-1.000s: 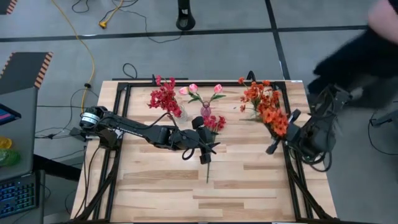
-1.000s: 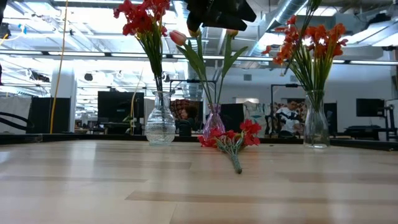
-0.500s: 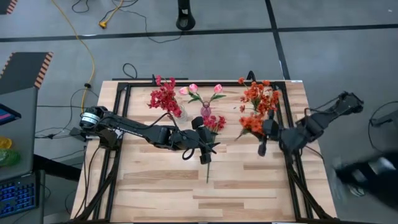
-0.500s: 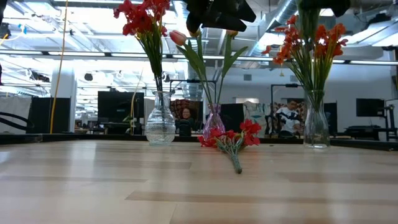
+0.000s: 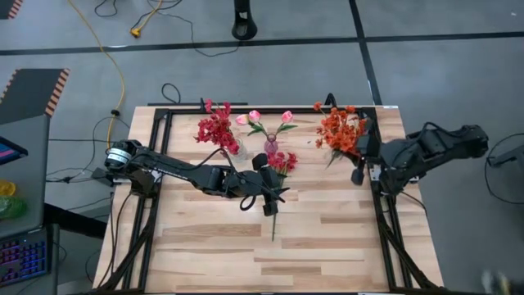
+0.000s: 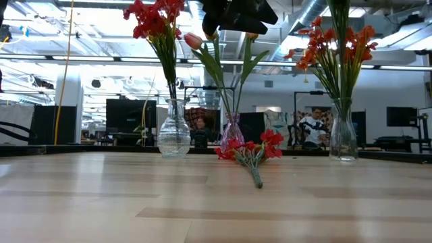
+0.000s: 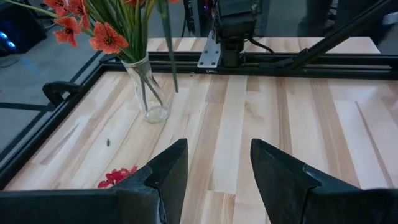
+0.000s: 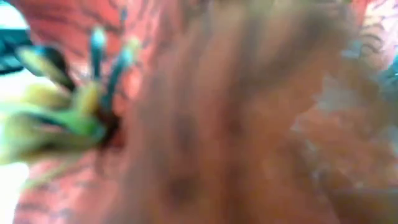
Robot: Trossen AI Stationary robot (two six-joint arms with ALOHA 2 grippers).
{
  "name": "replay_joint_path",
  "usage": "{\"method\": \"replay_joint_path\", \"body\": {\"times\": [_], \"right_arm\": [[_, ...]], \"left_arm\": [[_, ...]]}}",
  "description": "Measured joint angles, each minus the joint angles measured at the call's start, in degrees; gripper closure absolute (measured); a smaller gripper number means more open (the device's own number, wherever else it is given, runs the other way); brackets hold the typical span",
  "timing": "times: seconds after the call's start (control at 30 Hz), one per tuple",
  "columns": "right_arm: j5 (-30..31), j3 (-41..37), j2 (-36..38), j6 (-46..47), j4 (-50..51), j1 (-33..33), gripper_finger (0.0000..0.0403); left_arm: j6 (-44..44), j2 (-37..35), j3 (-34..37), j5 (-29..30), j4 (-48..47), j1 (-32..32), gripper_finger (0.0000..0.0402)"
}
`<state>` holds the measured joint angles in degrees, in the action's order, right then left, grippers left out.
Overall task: Sort flowers into vase by color
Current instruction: Put the orange flowers into the right transparent vase
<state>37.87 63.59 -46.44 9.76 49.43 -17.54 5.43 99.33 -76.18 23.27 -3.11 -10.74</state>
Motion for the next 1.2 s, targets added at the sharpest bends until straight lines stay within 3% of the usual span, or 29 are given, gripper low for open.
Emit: {"method": "replay_joint_path", "body": {"times": [0.5,0.93,1.2], "right_arm": [[1.2,0.0,-0.1,-11.6,1.3,5.4,0.0351],[1.4,6.7,0.0,-11.8,4.7,6.1,0.0351],[4.2,6.9,-0.6,-9.3,9.3,6.1,0.0351]], "left_arm": [[0.0,0.0,0.0,0.0,0.0,0.0,0.0238],[-0.1,0.0,0.0,0.0,0.0,0.0,0.0238],[-0.1,0.0,0.0,0.0,0.0,0.0,0.0238]]}}
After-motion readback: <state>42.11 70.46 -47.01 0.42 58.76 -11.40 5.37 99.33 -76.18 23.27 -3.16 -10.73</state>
